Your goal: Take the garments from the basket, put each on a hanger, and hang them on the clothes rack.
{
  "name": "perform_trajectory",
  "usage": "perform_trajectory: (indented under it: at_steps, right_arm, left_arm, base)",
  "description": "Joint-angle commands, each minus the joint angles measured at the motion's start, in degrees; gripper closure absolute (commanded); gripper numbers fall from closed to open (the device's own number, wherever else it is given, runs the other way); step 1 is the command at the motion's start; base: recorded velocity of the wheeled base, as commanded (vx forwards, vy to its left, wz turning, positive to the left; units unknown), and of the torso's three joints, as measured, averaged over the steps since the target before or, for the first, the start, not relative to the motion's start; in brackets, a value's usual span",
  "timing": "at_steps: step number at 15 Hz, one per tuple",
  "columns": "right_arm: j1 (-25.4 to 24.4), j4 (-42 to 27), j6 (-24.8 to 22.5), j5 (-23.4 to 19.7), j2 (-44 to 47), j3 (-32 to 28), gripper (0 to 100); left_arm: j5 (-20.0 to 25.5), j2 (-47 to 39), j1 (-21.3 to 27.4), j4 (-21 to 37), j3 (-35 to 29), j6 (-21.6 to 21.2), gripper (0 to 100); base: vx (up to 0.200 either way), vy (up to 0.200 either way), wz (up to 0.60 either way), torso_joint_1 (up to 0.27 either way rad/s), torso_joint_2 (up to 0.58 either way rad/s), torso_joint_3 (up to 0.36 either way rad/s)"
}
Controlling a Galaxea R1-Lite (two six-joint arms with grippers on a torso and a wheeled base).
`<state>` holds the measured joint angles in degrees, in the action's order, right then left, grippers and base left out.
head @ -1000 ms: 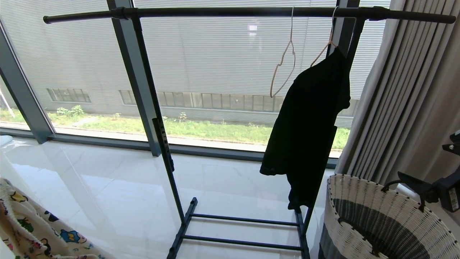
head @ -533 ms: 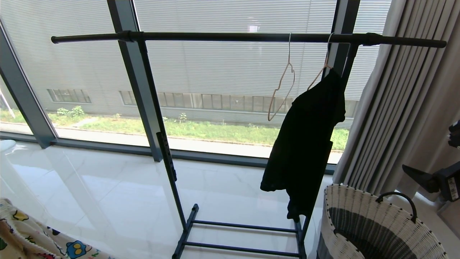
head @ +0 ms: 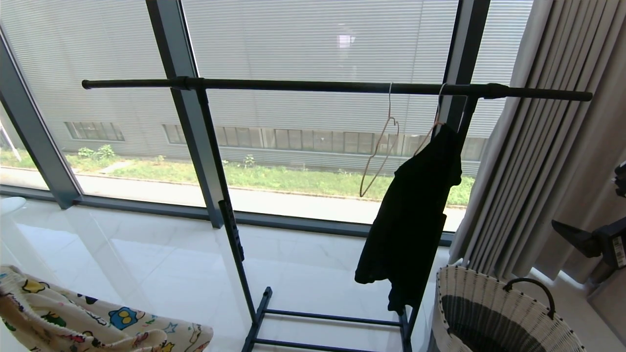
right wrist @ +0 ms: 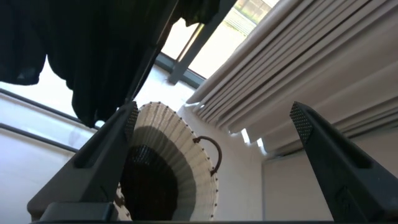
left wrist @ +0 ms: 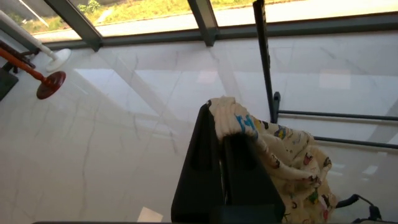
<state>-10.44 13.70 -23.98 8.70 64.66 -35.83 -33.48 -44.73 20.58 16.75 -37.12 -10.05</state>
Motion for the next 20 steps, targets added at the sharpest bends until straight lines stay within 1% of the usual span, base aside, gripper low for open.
perform_trajectory:
  at_steps: [1, 6, 8, 10, 12, 17, 18, 19, 20]
  right_arm:
    - [0.0, 0.0, 0.0, 0.0, 0.2, 0.1, 0]
    - [0.3, 0.0, 0.0, -0.2, 0.4, 0.4, 0]
    - [0.5, 0.0, 0.0, -1.0, 0.5, 0.1, 0]
    - [0.5, 0.0, 0.0, -3.3, 0.8, 0.1, 0]
    - [0.5, 0.0, 0.0, -4.8, 0.9, 0.1, 0]
    - [0.4, 0.1, 0.8, -5.5, 0.8, 0.0, 0]
    - [0.2, 0.1, 2.9, -7.9, 0.8, -0.5, 0]
    - [-0.5, 0.0, 6.8, -10.9, 0.9, -1.2, 0]
    - [-1.3, 0.0, 10.9, -11.3, 1.5, -2.1, 0]
  left_arm:
    - [0.0, -0.7, 0.0, 0.0, 0.0, -0.1, 100]
    - [0.0, -0.4, 0.0, -0.1, 1.7, 0.0, 100]
    - [0.0, -0.5, 0.0, -0.1, 1.4, 0.0, 100]
    - [0.0, -0.4, 0.0, -0.1, 1.6, 0.0, 100]
    - [0.0, -0.3, 0.0, -0.1, 1.6, 0.0, 100]
    - [0.0, -0.4, 0.0, -0.1, 1.7, -0.1, 100]
    - [0.0, -0.4, 0.0, -0.1, 1.6, -0.1, 100]
    - [0.0, -0.4, 0.0, -0.1, 1.5, -0.2, 100]
    - [0.0, -0.4, 0.0, -0.1, 1.4, -0.2, 100]
  base:
    - [0.000, 0.000, 0.00, 0.232, -0.51, -0.281]
    - [0.000, 0.000, 0.00, 0.245, -0.54, -0.288]
    - [0.000, 0.200, 0.00, 0.198, -0.42, -0.212]
    - [0.000, 0.200, 0.00, 0.056, -0.14, -0.061]
    - [0.000, 0.200, 0.00, 0.039, -0.02, -0.027]
    - [0.000, 0.200, 0.00, 0.004, -0.01, 0.001]
    - [0.200, 0.200, 0.00, 0.002, 0.00, -0.002]
    - [0.200, 0.000, 0.00, 0.002, 0.00, 0.002]
    - [0.200, 0.000, 0.00, -0.002, 0.01, 0.002]
